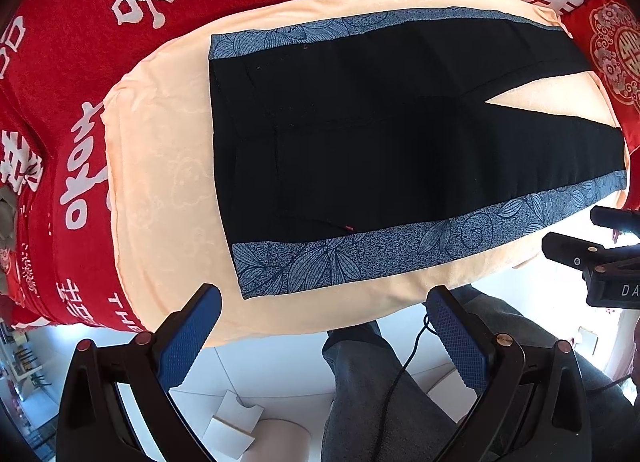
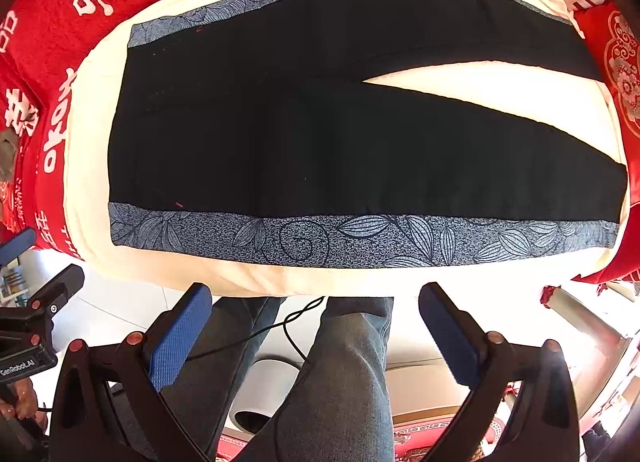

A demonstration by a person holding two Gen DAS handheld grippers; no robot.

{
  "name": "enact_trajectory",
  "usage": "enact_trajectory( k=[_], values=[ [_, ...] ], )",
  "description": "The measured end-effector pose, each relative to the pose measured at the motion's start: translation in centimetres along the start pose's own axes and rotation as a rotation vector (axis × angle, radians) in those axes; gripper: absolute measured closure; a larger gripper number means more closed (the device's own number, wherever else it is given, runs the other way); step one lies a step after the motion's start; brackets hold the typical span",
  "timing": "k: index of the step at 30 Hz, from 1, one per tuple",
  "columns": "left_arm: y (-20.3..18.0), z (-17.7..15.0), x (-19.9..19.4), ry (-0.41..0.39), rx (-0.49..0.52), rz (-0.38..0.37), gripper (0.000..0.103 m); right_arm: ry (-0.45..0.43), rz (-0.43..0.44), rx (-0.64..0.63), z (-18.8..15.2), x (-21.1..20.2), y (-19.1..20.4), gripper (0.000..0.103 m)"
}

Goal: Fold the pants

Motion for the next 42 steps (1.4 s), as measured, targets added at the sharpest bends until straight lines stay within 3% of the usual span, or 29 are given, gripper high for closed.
enact_trajectory(
  k=[12, 24, 29, 33, 38, 42],
  values=[
    [-1.1, 1.2, 0.4, 0.048, -0.096, 0.001, 0.0, 0.043, 0.003, -0.058, 0.9, 0.2, -1.1, 0.0],
    [-2.9, 0.5, -1.1, 0.026, -0.347, 0.021, 0.0, 0.026, -0.029, -0.239, 3.3, -1.6, -2.5, 0.0],
    [-3.1, -0.2, -1.1, 0.033, -0.321, 0.041, 0.0, 0.015, -0.008, -0.217, 3.1, -1.7, -2.7, 0.0],
    [-2.3, -0.4, -0.2, 0.007, -0.291, 0.014, 0.0, 0.003, 0.007, -0.17, 2.8, -1.1, -2.7, 0.0],
    [-1.1, -0.9, 2.4, -0.032, -0.259, -0.044, 0.0, -0.004, 0.159, -0.037, 2.3, 0.0, -3.0, 0.0],
    [0.2, -2.5, 5.0, -0.077, -0.307, -0.12, 0.0, 0.033, 0.434, 0.05, 1.0, 2.3, -2.7, 0.0]
  ],
)
Point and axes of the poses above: each gripper's, at about its wrist camera, not at the fingertips, and x roughly the way its jaws point, y to its left, z to its top, the point moved 2 cm from there along x, roughly the way its jaws point, and after that the axes turned 10 degrees about x, right-handed, at the moved point
